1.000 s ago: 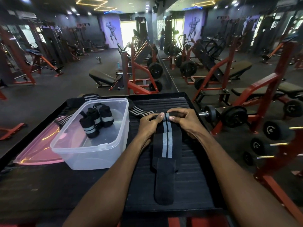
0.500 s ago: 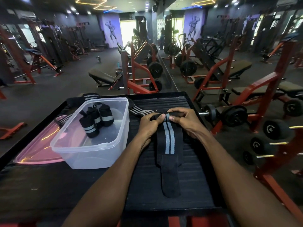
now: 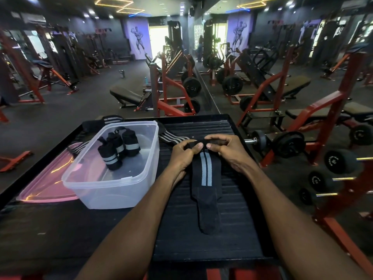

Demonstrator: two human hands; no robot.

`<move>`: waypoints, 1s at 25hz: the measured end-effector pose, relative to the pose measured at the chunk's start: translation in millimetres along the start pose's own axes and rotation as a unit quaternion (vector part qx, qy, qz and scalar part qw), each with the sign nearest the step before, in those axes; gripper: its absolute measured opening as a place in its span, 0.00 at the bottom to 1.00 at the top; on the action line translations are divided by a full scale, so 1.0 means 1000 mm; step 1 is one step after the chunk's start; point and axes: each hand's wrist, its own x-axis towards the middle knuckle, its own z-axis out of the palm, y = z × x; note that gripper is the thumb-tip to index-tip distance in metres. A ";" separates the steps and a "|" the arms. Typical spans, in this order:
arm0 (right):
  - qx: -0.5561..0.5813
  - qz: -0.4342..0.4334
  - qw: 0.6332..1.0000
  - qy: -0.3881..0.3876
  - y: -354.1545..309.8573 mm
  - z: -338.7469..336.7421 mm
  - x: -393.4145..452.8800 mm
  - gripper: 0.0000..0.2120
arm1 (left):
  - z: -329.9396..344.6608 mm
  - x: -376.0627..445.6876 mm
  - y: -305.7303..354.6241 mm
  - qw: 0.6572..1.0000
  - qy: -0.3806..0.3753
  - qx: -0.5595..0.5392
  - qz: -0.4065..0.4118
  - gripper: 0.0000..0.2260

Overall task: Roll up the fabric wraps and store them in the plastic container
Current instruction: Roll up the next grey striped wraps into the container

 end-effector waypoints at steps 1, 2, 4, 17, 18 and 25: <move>-0.001 0.011 1.000 0.002 -0.001 0.001 0.000 0.08 | -0.001 0.001 -0.001 1.000 0.003 0.005 0.012 0.08; -0.005 0.018 1.000 0.002 0.000 0.001 0.000 0.07 | -0.002 0.002 -0.001 1.000 0.002 0.013 0.022 0.08; -0.014 0.014 1.000 0.006 0.001 0.001 0.000 0.06 | -0.001 0.001 0.001 1.000 -0.008 0.017 0.022 0.10; 0.018 0.061 0.998 0.003 0.002 0.001 -0.001 0.06 | 0.001 0.001 0.002 0.999 -0.028 -0.034 -0.005 0.09; 0.025 0.035 0.999 0.004 0.000 0.001 -0.001 0.08 | 0.002 0.000 0.003 0.997 -0.039 -0.063 -0.027 0.08; 0.096 0.104 0.989 -0.038 -0.002 0.001 -0.002 0.12 | 0.000 -0.001 0.005 0.999 -0.009 -0.037 -0.002 0.08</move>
